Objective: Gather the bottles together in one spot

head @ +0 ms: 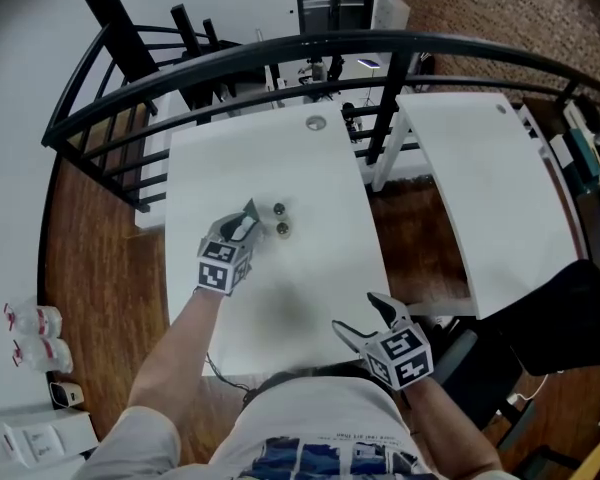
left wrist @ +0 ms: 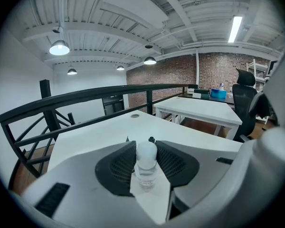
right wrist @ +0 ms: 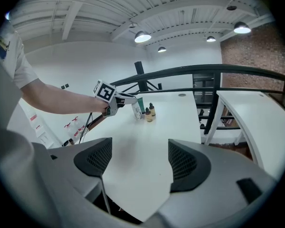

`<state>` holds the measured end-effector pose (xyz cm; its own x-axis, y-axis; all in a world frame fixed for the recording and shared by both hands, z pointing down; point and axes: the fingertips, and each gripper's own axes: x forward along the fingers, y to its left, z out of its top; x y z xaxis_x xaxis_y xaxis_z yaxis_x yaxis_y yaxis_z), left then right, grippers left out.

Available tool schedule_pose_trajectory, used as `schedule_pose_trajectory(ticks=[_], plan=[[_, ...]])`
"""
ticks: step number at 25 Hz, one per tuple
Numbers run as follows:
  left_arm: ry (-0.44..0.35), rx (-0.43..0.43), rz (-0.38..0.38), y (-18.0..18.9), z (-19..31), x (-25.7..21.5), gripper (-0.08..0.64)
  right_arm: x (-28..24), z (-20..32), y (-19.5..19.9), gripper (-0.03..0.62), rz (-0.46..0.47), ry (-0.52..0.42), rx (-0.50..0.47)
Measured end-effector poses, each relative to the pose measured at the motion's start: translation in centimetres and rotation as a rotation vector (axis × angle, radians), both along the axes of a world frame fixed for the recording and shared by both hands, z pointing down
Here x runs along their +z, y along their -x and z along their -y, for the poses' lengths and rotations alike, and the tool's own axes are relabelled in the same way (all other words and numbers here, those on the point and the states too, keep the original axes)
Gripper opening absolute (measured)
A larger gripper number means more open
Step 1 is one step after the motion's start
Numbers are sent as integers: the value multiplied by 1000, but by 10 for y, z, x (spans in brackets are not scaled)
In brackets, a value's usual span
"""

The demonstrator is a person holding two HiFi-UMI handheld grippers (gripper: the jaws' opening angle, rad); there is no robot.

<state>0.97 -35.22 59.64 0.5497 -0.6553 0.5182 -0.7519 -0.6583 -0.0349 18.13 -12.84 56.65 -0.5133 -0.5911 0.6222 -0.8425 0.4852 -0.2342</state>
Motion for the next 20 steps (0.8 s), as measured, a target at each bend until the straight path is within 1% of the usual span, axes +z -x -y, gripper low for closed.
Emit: schedule_pose_trajectory(ticks=[4, 11, 17, 20], plan=[[-10, -2, 13, 2, 0, -2, 138, 2, 1, 4, 391, 3, 4, -10], [-48, -8, 19, 6, -3, -10, 138, 2, -2, 11, 391, 5, 3, -22], [-115, -7, 10, 18, -21, -46, 144, -6, -3, 22, 391, 1, -17, -26], [-141, -29, -21, 32, -38, -66, 144, -11, -4, 35, 391, 6, -33, -38]])
